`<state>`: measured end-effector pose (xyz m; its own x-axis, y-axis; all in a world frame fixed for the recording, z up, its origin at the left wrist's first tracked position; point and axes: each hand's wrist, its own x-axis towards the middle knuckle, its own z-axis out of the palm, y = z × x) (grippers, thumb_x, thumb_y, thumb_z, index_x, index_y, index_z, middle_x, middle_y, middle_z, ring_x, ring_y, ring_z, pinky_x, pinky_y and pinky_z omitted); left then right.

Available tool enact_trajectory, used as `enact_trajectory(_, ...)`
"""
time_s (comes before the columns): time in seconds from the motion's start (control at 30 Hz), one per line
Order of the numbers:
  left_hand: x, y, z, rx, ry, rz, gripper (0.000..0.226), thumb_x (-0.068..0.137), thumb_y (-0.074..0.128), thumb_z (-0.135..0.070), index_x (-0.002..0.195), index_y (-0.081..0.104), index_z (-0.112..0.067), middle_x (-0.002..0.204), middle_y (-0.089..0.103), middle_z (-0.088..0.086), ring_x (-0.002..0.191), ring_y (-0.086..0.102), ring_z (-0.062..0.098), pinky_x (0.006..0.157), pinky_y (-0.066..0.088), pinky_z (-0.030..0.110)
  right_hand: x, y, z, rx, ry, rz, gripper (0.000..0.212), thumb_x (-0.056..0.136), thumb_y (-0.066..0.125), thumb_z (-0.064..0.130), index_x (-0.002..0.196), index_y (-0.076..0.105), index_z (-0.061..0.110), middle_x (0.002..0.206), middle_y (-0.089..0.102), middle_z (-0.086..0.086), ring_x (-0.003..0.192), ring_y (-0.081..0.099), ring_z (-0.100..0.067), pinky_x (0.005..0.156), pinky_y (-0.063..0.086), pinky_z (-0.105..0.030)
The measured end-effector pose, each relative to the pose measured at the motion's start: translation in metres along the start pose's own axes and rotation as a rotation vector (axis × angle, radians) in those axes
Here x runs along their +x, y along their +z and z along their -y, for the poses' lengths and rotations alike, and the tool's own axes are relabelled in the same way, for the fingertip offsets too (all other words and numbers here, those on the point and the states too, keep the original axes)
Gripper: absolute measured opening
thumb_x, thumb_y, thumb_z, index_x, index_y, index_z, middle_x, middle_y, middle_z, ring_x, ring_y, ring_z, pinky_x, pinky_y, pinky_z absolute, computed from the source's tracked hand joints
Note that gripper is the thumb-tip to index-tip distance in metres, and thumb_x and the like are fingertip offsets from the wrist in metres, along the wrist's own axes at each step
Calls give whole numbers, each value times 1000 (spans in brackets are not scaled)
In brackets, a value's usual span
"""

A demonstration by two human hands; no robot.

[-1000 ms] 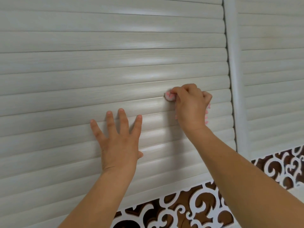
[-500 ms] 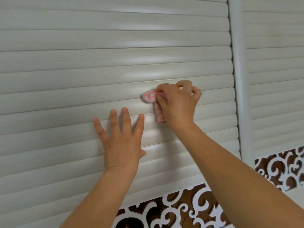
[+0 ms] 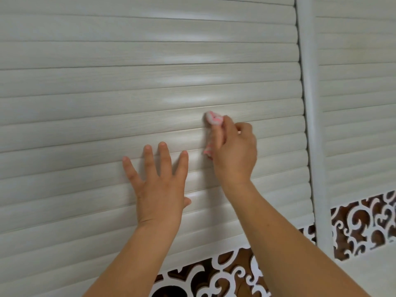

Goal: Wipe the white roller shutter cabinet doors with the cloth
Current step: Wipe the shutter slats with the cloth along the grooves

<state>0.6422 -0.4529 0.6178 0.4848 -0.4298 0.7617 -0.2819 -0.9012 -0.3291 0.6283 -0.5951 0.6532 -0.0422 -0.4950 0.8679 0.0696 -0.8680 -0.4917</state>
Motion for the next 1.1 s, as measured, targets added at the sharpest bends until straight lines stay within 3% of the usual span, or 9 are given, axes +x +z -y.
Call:
enact_trajectory(0.13,0,2,2,-64,-8,15,102,54,77,-61,138,39,-20,148,27,22,136,24,44,100,6,72,-22,8,20,43,-201,145,44,82,63,25,123,59,9,99,56,-16,80,55,-34,61,43,-31)
enact_trajectory(0.2,0,4,3,-23,-28,-4,102,48,78,-62,132,47,-15,145,34,20,134,30,42,100,6,71,-20,5,14,106,-296,215,40,80,59,25,117,63,9,95,60,-16,76,58,-34,59,48,-32)
enact_trajectory(0.3,-2,0,1,-2,-42,20,98,65,65,-67,140,26,-17,152,14,20,141,12,40,101,-1,71,0,-1,6,324,-126,348,21,91,45,44,91,56,26,95,61,-12,85,60,-33,73,54,-45)
enact_trajectory(0.4,-2,0,0,13,-30,23,92,81,47,-66,143,0,-19,153,-11,19,141,-10,39,100,-6,72,30,-4,1,380,47,260,23,90,49,49,80,51,29,88,63,-11,83,60,-32,74,50,-48)
enact_trajectory(0.5,-3,-2,1,7,-37,42,91,83,43,-65,145,-5,-19,152,-15,19,141,-14,38,100,-7,71,62,-13,-10,430,261,89,33,80,51,62,72,45,30,76,63,-7,70,62,-27,68,51,-50)
enact_trajectory(0.63,-2,-2,0,8,-49,50,92,83,44,-65,146,-6,-20,152,-16,19,141,-16,37,100,-8,72,90,-31,-42,525,421,-58,32,86,55,46,69,39,24,69,55,-1,61,53,-18,67,49,-43)
enact_trajectory(0.8,-3,-2,-1,-3,-76,47,93,81,46,-66,147,-2,-22,154,-13,17,142,-14,36,101,-6,71,102,-45,-80,321,497,-156,29,87,48,45,70,36,26,79,53,-1,73,53,-21,76,46,-46)
enact_trajectory(0.93,-4,-1,-3,-19,-94,77,92,84,41,-65,146,-12,-23,152,-22,15,140,-20,34,101,-5,71,84,-47,-105,-147,382,-76,15,93,43,27,95,58,27,110,50,-12,95,51,-32,79,38,-39)
enact_trajectory(1.1,-7,2,-5,-53,-119,92,91,86,37,-64,143,-22,-26,150,-27,12,140,-21,31,102,-3,70,43,-30,-104,-377,335,-63,37,100,38,32,133,49,21,111,47,-11,96,48,-29,85,30,-39)
